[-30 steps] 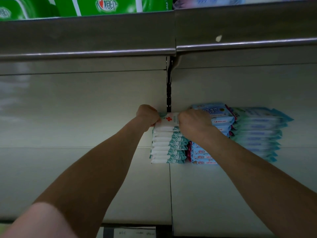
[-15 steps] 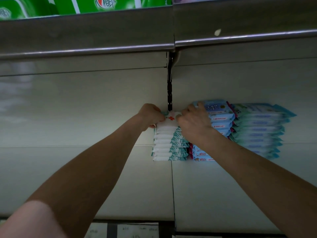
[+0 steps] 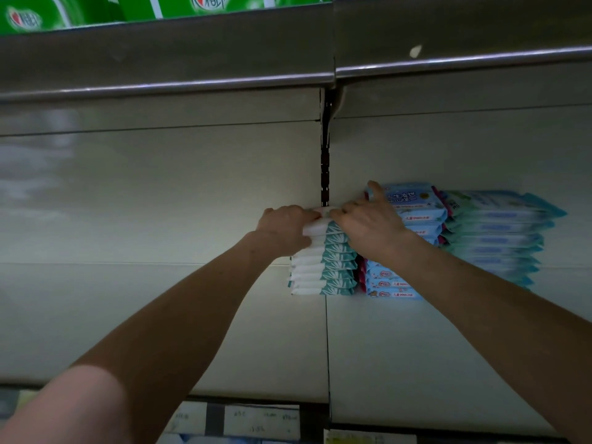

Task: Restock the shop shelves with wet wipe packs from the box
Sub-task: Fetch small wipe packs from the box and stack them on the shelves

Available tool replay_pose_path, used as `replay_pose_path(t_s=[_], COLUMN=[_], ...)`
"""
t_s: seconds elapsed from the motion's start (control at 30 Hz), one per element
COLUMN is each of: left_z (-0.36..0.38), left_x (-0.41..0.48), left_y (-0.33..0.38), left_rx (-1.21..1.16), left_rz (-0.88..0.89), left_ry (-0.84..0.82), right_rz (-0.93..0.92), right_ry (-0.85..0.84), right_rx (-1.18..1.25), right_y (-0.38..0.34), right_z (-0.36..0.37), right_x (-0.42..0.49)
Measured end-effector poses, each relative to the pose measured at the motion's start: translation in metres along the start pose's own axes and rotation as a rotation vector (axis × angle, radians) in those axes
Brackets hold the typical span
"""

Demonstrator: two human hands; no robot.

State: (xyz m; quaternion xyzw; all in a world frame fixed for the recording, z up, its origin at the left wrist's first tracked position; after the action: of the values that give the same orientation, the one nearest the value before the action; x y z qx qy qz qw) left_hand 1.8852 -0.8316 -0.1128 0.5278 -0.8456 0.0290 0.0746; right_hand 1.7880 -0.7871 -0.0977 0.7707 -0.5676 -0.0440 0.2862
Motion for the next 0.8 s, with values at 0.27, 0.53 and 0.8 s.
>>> replay_pose_path(t_s=[0.27, 0.53, 0.8], left_z=[-0.001, -0.004, -0.010], left_x=[-0.004, -0.003, 0.000], left_y=[0.000, -0.002, 0.000], left_rx=[-0.094, -0.158, -0.122], left_rz=[-0.046, -0.107, -0.123], left_ry=[-0.049, -0.057, 0.008], right_rz=[-0.008, 0.007, 0.030], right_ry=[-0.012, -0.017, -0.012], right_rx=[0.053, 0.142, 0.146], right_y=[-0.001, 0.010, 0.003], right_z=[0.000, 0.000, -0.007], right_x=[0.003, 0.002, 0.001])
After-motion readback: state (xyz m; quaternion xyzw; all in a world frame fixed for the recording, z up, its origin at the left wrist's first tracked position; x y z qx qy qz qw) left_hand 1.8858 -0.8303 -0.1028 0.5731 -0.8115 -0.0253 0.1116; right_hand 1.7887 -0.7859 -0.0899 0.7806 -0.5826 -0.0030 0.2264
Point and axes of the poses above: each hand's wrist, its own x-axis towards the middle knuckle, its own z-axis out of the palm, y = z × x, the point moved 8 cm from there along x, towards the middle knuckle, and after that the axes turned 1 degree about -z, right-handed, at the moved point
